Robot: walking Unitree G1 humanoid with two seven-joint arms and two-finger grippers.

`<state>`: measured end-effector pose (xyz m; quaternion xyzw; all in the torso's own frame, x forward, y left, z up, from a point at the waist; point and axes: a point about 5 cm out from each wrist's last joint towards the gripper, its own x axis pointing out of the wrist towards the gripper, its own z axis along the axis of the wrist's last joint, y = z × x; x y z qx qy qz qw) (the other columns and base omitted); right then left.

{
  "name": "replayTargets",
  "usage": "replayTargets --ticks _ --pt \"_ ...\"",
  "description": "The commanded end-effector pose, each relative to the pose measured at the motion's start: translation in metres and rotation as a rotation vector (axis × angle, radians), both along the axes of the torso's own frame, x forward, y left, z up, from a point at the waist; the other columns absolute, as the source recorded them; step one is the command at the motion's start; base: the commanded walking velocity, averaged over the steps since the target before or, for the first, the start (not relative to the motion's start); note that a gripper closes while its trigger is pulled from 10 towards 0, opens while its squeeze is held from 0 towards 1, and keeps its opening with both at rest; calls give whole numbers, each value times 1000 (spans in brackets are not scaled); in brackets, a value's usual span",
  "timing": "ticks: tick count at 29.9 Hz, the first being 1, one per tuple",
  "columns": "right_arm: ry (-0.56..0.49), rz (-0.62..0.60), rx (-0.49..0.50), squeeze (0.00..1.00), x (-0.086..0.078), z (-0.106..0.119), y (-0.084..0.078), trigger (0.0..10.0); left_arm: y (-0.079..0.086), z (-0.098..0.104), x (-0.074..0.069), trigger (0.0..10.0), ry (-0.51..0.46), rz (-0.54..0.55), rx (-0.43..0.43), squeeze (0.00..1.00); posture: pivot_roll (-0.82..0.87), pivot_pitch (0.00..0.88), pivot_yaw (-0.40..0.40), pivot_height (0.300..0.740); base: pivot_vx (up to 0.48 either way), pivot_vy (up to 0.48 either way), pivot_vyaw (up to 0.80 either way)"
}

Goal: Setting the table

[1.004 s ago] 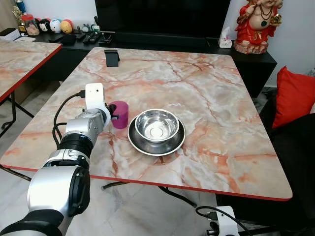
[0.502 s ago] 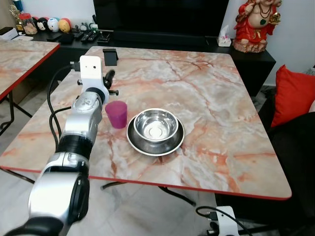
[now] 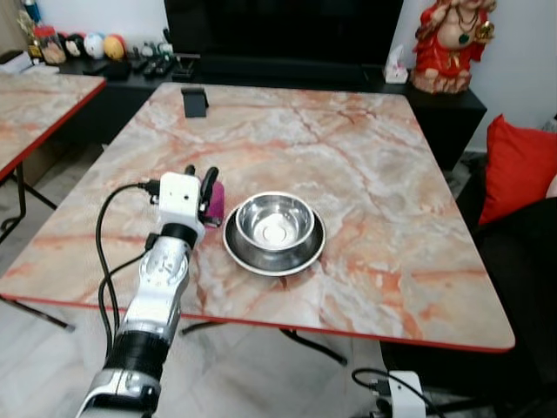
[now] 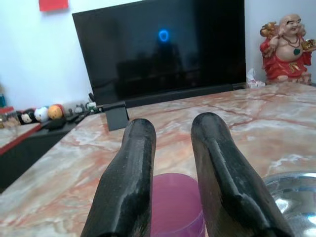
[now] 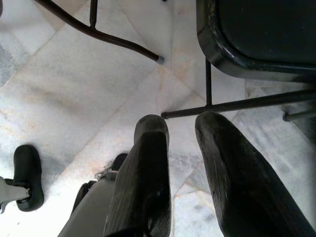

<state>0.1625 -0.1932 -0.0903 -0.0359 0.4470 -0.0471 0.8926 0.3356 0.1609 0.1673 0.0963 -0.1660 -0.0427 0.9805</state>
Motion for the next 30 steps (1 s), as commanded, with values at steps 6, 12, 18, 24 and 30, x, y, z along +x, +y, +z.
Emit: replayTargets --ticks 6,12,18,24,30 --pt "-23 -216 -4 0 -9 -2 -6 10000 17 -2 -4 10000 -9 36 75 0 24 0 -29 731 0 0 0" --pt "-6 -207 -15 0 -11 -3 -5 10000 14 0 -3 10000 -10 32 67 0 14 0 -22 731 0 0 0" --pt "-15 -203 -4 0 -10 -3 -1 10000 9 1 -2 10000 -6 26 33 0 16 0 -12 731 0 0 0" --pt "-14 -206 -2 0 -10 -3 1 10000 7 2 0 10000 -4 15 15 0 21 0 -6 731 0 0 0" --pt "-14 -213 9 0 -10 -4 3 10000 8 6 4 10000 -9 16 10 0 29 0 -5 731 0 86 0"
